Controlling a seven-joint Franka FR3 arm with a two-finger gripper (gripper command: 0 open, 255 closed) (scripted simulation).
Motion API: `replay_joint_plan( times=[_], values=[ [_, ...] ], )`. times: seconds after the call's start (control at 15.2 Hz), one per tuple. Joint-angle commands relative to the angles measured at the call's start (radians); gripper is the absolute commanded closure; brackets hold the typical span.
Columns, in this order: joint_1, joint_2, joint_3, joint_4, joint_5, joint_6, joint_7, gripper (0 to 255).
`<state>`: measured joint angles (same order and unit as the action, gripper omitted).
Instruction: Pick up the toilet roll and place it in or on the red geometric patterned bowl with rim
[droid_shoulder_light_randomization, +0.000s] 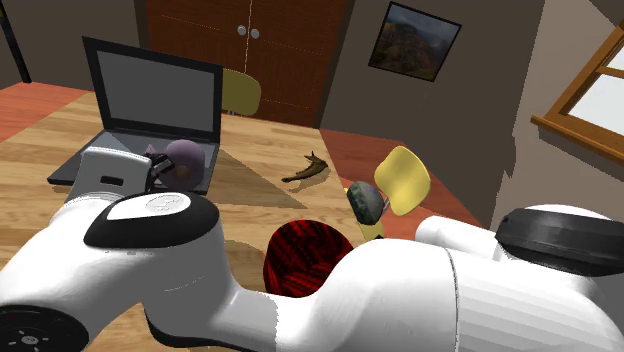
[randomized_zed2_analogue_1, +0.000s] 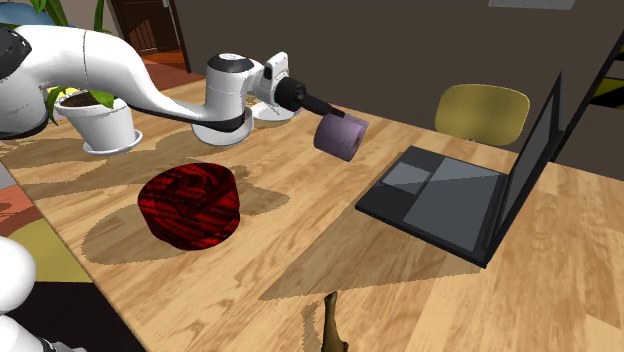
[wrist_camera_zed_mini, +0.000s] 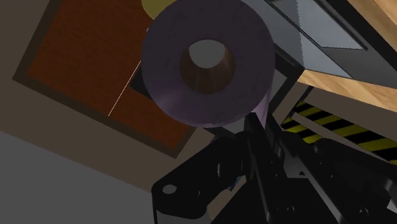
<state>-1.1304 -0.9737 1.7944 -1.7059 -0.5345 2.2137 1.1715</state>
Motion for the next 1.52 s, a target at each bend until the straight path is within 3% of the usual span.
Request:
replay_joint_plan(
  times=[0.0,0.86,1.45],
  values=[
    [0.000,0.010,-0.008,0.011,-0.002,-0.008,-0.015,255],
    [0.009,0.078,-0.061,0.079,-0.015,-0.062,-0.114,255],
    [0.482,0.150,-0.308,-0.273,-0.091,-0.110,-0.045,255]
  ],
)
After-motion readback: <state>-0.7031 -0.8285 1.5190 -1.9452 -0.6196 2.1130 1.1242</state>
